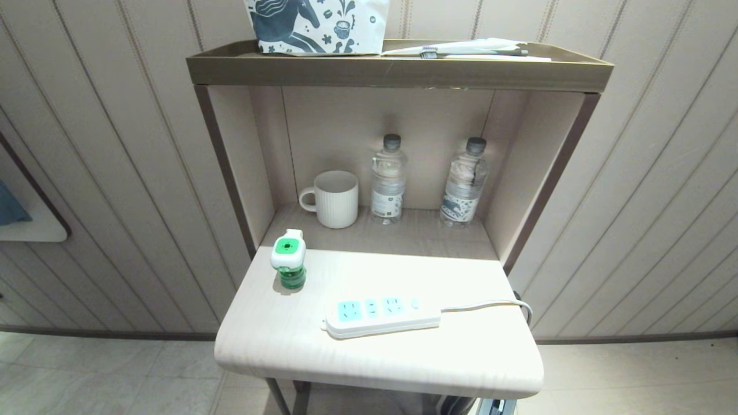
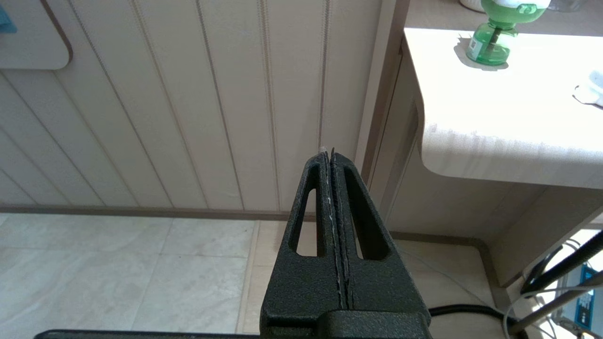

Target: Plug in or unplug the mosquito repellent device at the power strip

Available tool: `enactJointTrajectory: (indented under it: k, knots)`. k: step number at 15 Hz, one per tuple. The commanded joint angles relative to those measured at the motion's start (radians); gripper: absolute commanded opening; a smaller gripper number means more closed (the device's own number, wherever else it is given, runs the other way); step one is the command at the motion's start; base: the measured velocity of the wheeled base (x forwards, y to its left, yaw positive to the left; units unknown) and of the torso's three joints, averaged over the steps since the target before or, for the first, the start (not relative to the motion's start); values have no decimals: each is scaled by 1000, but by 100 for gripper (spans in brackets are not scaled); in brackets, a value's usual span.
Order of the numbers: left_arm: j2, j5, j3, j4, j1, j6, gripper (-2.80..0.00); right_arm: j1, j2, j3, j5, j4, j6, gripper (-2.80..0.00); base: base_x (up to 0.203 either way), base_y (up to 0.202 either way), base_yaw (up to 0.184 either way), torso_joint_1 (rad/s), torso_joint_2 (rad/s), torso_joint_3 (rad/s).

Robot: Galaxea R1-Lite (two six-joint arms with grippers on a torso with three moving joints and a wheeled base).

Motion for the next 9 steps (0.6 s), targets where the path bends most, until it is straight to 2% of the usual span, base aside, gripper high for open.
enactJointTrajectory:
  k: [1, 9]
  knots:
    - [1, 0, 0, -2, 0, -2, -280, 0, 2, 0, 1, 0, 0, -280, 0, 0, 0, 0, 0, 0]
    - [1, 0, 0, -2, 0, -4, -280, 0, 2, 0, -1, 0, 6, -280, 0, 0, 0, 0, 0, 0]
